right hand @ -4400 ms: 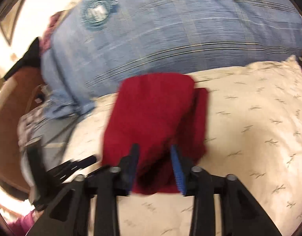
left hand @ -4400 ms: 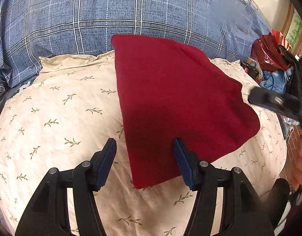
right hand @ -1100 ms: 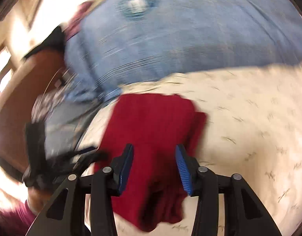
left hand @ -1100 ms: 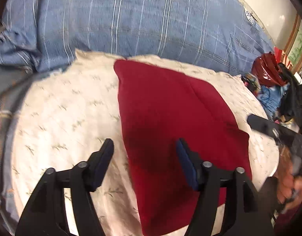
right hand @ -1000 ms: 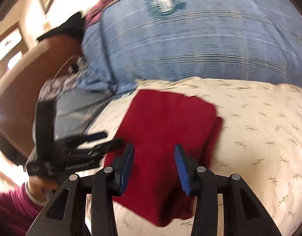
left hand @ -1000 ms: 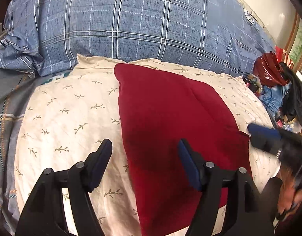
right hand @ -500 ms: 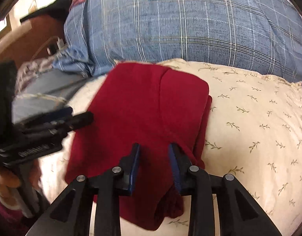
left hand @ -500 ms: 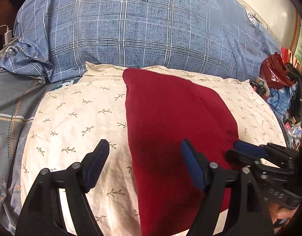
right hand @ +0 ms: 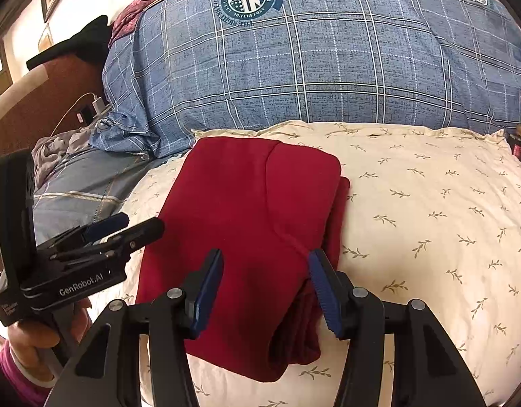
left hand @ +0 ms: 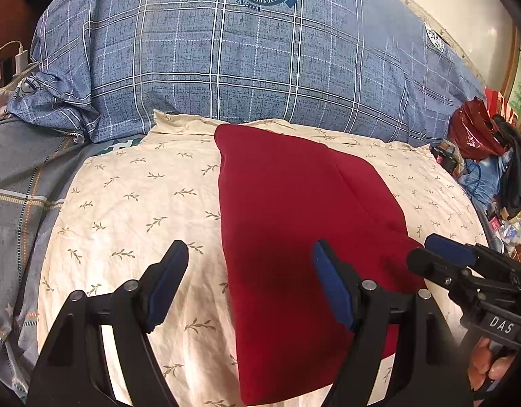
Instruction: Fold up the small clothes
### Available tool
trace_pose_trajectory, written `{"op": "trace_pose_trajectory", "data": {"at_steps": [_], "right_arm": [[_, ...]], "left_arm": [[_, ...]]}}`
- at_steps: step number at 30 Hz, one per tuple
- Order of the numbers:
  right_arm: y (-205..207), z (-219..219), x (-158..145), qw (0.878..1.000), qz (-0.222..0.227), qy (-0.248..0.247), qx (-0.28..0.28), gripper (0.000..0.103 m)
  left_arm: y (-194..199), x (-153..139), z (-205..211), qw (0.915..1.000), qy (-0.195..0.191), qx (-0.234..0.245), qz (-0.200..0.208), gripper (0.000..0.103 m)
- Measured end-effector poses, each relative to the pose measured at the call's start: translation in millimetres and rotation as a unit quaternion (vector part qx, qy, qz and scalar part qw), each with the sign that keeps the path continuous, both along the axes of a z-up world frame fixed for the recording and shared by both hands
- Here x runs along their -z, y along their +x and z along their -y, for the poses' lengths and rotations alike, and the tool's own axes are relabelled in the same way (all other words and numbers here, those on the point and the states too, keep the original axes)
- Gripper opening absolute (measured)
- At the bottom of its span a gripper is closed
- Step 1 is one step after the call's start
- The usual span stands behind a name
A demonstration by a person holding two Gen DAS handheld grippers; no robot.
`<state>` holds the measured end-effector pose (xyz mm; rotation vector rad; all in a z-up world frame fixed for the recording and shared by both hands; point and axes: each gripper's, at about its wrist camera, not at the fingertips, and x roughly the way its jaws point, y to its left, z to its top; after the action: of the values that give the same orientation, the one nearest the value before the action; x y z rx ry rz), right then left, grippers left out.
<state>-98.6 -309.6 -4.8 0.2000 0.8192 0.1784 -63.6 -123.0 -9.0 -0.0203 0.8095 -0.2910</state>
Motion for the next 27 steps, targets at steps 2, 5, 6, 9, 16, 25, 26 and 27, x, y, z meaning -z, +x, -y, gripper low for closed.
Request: {"op": "trace_pose_trajectory", "data": {"at_steps": [2, 5, 6, 9, 16, 25, 26, 27], "right_arm": [[0.3, 0.3, 0.2, 1.000, 0.000, -0.003, 0.006, 0.059], [1.0, -0.7, -1.0, 1.000, 0.004, -0.015, 0.012, 0.062], [0.9, -1.6, -1.4, 1.000, 0.006, -0.020, 0.013, 0.062], [1.1, -4.9, -2.5, 0.999, 0.012, -0.027, 0.014, 0.067], [4.1, -5.6, -5.1, 0.999, 0.020, -0.039, 0.026, 0.073], [7.3, -2.3, -4.2, 0.999, 0.018, -0.036, 0.031, 0.075], [7.7, -1.9, -4.5, 0.999, 0.018, -0.036, 0.030, 0.075], [7.7, -1.9, -4.8, 0.999, 0.019, -0.036, 0.030, 0.075]], "left_arm": [[-1.0, -0.2, 1.0, 1.0000, 0.001, -0.001, 0.002, 0.075], [-3.6, -2.0, 2.7, 0.9999, 0.007, -0.004, 0.009, 0.075], [-4.5, -2.9, 3.3, 0.9998, 0.010, -0.005, 0.013, 0.075], [-7.0, -5.5, 5.6, 0.9994, 0.023, -0.008, 0.024, 0.075], [-6.5, -5.9, 5.2, 0.9994, 0.023, -0.010, 0.022, 0.075], [-8.0, -9.2, 7.7, 0.9988, 0.033, -0.017, 0.033, 0.075], [-7.8, -9.2, 7.3, 0.9988, 0.033, -0.017, 0.032, 0.075], [-7.3, -9.2, 6.9, 0.9988, 0.032, -0.018, 0.032, 0.075]]}}
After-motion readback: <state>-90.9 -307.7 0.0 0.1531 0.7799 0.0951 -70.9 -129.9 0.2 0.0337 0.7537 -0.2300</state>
